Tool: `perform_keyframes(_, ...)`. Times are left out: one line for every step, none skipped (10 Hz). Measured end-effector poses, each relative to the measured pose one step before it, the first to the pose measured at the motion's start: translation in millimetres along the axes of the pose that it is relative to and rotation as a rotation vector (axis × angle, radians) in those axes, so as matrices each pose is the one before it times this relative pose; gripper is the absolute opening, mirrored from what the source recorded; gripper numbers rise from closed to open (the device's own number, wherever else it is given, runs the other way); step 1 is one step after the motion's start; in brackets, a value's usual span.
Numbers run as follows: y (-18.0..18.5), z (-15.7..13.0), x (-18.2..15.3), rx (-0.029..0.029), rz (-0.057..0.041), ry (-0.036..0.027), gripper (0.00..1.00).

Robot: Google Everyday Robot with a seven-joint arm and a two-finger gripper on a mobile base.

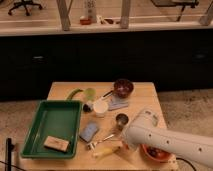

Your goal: Place apple in paper cup

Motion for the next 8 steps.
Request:
perform_keyframes(-3.53, -5.44, 0.73, 0.00465, -0.00320, 0.00228, 0.00)
perform_keyframes(-6.18, -12.12, 1.34, 0.00938, -0.00415, 0.00646, 0.00)
perform_keyframes(-5.03, -9.79, 1.30, 0.00909, -0.00311, 0.00585, 0.00)
perform_keyframes(-3.89, -8.02, 1.71, 0.00673, -0.00175, 0.00577, 0.00)
perform_keyframes(-4.47, -11.71, 3.41, 0.00502, -0.00111, 0.01008, 0.00)
perform_keyframes(-6.66, -12.18, 3.57, 0.00562, -0.00340, 0.00929, 0.00)
perform_keyframes(-5.17, -7.11, 2.33, 0.00105, -0.00324, 0.00573, 0.00)
perform_keyframes(-5.75, -5.13, 3.02, 0.00037, -0.00352, 0.00682, 0.00)
